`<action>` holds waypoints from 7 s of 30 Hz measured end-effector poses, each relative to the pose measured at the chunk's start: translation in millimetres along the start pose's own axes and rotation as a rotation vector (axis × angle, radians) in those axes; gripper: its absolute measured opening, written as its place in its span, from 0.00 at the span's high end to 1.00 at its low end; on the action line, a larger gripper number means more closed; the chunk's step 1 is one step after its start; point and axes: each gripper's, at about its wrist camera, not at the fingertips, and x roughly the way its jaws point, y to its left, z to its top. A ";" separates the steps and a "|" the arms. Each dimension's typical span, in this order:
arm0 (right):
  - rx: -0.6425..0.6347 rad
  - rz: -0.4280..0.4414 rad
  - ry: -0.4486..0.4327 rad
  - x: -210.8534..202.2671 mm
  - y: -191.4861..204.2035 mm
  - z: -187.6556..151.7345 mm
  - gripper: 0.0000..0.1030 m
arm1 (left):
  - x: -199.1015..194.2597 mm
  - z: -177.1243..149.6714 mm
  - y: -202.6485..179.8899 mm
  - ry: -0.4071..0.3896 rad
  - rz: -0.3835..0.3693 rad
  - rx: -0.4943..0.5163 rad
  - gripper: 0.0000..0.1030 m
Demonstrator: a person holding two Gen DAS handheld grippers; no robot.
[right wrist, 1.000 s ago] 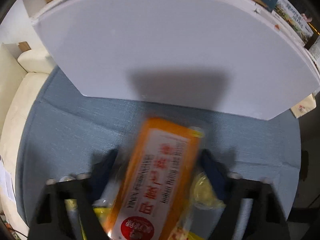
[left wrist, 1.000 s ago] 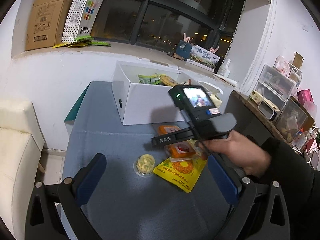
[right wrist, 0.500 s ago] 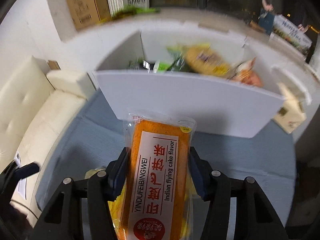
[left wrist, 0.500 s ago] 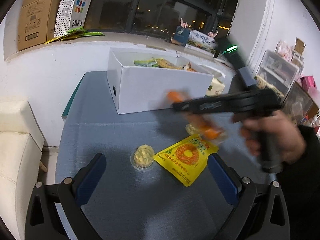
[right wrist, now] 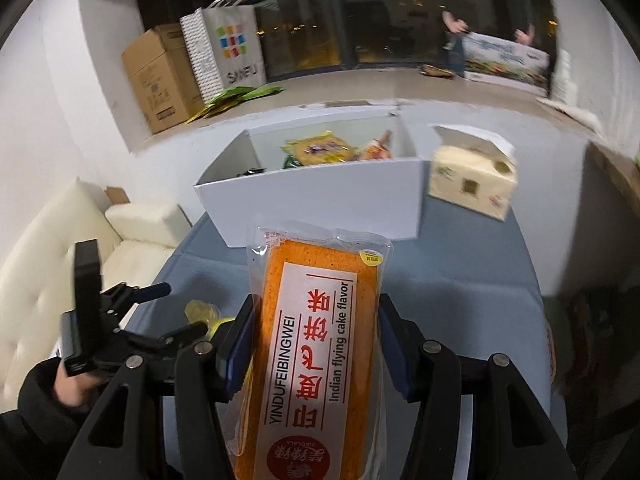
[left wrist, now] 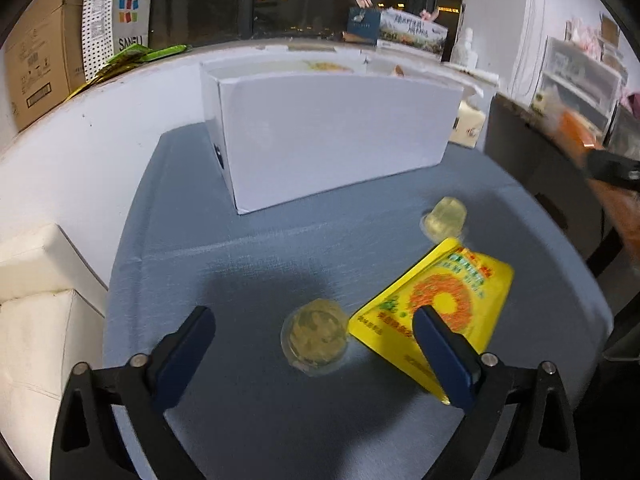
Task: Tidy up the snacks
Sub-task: 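Lift the cake packet with the right tool while the left grasps a jelly cup, then drop the cake packet and jelly cup into the white box, opening both tools, then grasp the last jelly cup with the right tool, then grasp the yellow spicy-pea pouch with the left tool while the right holds the jelly cup, then drop the pouch and jelly cup into the white box, opening both tools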
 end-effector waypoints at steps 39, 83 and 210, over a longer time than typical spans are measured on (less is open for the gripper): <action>0.060 0.089 -0.065 85.8 -29.9 172.7 0.41 | -52.4 202.2 40.0 -0.359 -0.143 -0.088 0.64; -0.054 0.151 -0.108 1.5 -17.6 -2.3 0.00 | -109.4 60.4 -20.5 -0.327 -0.145 -0.034 0.00; -0.022 0.174 -0.132 47.1 -4.0 121.6 0.66 | -61.5 169.6 29.7 -0.341 -0.208 -0.152 0.60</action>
